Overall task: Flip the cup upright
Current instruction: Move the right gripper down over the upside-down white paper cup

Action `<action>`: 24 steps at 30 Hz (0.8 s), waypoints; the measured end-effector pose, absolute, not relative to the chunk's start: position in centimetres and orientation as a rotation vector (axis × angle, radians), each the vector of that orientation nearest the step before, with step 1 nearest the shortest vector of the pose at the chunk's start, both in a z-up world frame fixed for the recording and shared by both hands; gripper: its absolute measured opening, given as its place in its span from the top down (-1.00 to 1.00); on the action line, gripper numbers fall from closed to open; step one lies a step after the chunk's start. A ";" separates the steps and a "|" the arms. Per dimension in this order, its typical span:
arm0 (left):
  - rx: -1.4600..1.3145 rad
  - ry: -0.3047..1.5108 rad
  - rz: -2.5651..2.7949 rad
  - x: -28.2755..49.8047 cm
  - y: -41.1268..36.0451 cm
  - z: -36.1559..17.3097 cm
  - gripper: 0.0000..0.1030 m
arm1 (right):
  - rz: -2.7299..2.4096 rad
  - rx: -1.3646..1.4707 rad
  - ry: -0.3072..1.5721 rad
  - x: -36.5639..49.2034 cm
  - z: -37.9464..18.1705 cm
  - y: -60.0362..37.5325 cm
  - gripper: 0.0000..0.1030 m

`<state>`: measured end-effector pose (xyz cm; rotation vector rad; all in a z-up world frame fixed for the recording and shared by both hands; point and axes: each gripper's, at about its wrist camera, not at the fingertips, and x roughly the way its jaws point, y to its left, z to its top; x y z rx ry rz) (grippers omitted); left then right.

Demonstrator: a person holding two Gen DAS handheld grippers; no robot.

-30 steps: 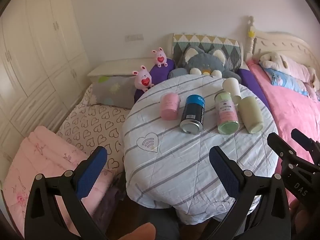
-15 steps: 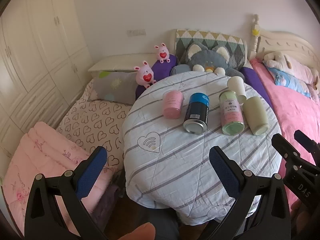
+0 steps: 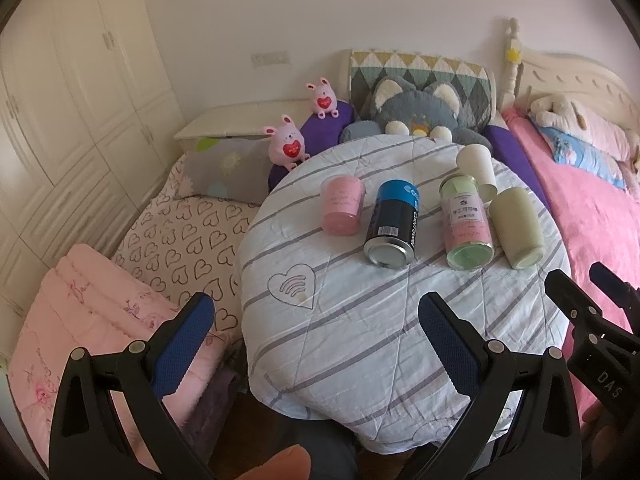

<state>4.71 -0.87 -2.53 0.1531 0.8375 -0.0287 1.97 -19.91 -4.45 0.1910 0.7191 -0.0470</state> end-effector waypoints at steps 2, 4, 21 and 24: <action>0.155 0.841 -0.031 5.3 -1.0 -2.8 -1.00 | -0.051 0.191 0.728 2.5 -4.6 -20.1 -0.65; 0.157 0.850 -0.030 6.1 -1.2 -3.1 -1.00 | -0.056 0.192 0.735 3.1 -4.7 -20.3 -0.65; 0.158 0.899 -0.036 20.3 -4.4 -6.1 -1.00 | -0.069 0.187 0.843 16.6 -6.9 -23.3 -0.65; 0.169 0.909 -0.037 23.3 -5.6 -6.7 -1.00 | -0.075 0.178 0.882 20.2 -7.8 -24.1 -0.65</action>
